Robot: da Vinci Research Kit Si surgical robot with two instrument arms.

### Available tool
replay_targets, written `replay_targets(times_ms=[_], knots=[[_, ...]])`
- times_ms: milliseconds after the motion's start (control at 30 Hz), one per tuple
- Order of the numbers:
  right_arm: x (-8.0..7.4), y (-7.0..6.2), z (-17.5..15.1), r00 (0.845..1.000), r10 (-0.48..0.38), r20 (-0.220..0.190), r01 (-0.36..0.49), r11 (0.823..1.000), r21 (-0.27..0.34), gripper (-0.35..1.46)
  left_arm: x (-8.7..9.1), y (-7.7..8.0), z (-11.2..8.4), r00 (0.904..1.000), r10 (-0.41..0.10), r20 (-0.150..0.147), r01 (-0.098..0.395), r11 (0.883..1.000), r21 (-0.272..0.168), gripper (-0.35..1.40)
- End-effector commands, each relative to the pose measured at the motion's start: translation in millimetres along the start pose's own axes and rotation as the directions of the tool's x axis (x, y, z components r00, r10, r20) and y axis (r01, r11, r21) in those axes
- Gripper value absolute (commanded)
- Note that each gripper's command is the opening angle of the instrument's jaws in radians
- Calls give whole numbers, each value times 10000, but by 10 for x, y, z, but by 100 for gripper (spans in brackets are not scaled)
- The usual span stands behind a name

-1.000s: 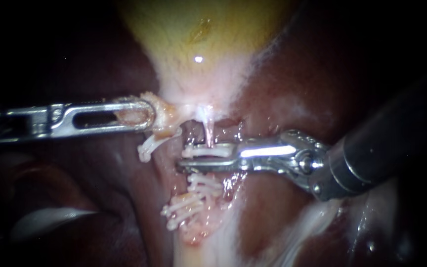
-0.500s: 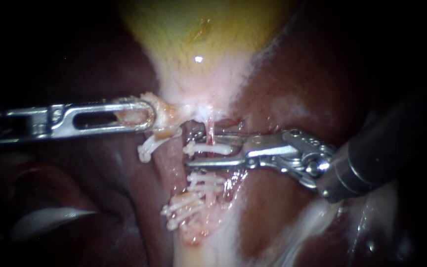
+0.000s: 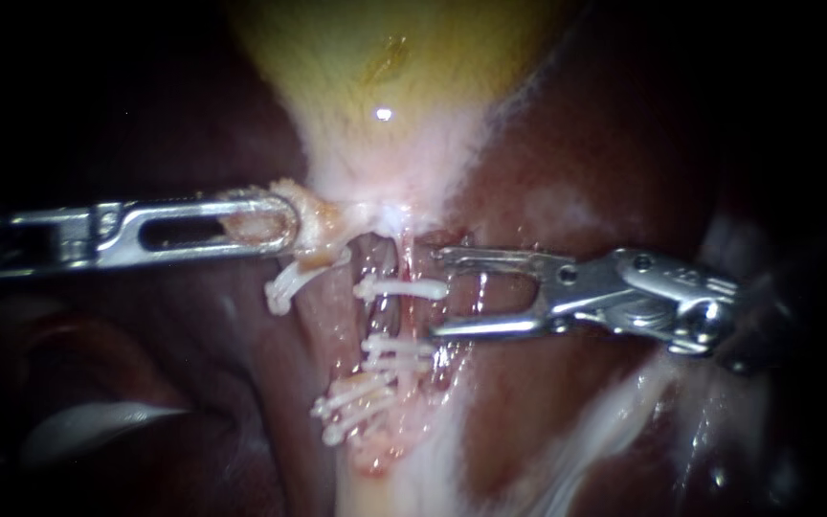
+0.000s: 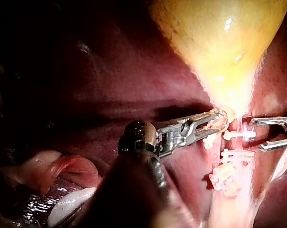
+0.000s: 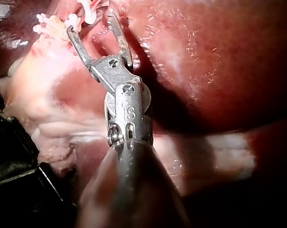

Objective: Going back third clip right tube

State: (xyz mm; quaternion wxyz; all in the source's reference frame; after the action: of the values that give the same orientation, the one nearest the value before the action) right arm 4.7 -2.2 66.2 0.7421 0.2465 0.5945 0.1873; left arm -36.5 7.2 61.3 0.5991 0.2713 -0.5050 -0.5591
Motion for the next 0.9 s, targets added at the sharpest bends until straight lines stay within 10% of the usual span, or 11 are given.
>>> replay_targets(times_ms=[33, 900], knots=[[4, -1, -5, 9999, -117, 2, 117, 9999, 34, 50, 0, 0, 0, 10000, 1, -5, -1, 10000, 5, -35], [23, -16, -50, 9794, -2010, 176, 2001, 9789, 416, 50, 12, 8, 23, 10000, 74, 22, -73, 10000, -66, -35]])
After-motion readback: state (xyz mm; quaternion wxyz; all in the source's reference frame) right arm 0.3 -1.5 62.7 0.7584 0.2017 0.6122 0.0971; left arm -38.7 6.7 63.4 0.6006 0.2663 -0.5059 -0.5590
